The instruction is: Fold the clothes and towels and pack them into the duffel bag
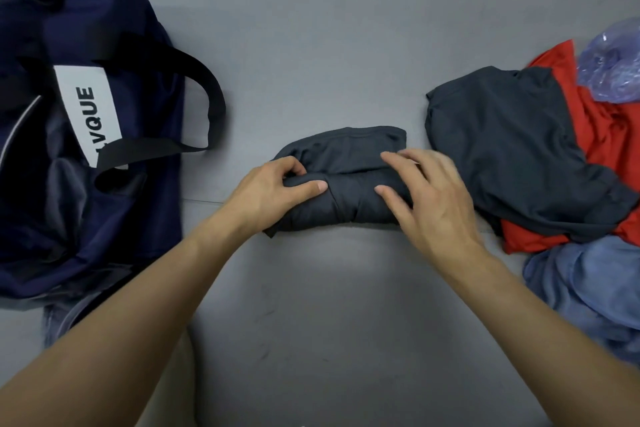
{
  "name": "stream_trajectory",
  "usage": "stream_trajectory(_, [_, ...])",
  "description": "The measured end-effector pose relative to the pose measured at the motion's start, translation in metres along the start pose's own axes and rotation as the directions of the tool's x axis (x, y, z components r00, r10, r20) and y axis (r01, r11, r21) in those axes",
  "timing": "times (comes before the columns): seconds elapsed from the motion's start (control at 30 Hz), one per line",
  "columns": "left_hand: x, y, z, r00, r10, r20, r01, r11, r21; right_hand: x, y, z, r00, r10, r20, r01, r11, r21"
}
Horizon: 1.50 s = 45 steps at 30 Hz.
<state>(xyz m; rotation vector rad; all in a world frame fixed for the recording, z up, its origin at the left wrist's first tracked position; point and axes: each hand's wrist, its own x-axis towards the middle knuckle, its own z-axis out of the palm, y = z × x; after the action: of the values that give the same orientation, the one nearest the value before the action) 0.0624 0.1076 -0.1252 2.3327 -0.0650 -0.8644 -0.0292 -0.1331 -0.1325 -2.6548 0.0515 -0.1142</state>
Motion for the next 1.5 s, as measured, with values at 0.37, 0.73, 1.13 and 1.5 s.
stream_trajectory(0.37, [-0.019,0.002,0.031,0.779,0.603,-0.171,-0.406,0.694,0.594,0.002,-0.004,0.022,0.955,-0.110,0.275,0.162,0.972,-0.173])
stream_trajectory(0.73, [-0.004,0.016,-0.015,0.984,0.178,-0.010,-0.163,0.923,0.349,0.032,-0.016,-0.023,0.840,0.155,0.520,-0.216,0.975,0.058])
stream_trajectory(1.13, [0.003,0.009,0.029,0.687,0.420,-0.593,-0.145,0.879,0.454,0.022,-0.021,-0.008,0.769,0.157,0.619,-0.271,0.958,0.094])
stream_trajectory(1.5, [-0.027,0.095,-0.034,0.969,0.242,-0.039,-0.245,0.966,-0.088,0.042,-0.061,-0.079,0.777,0.267,0.570,-0.629,0.287,0.722])
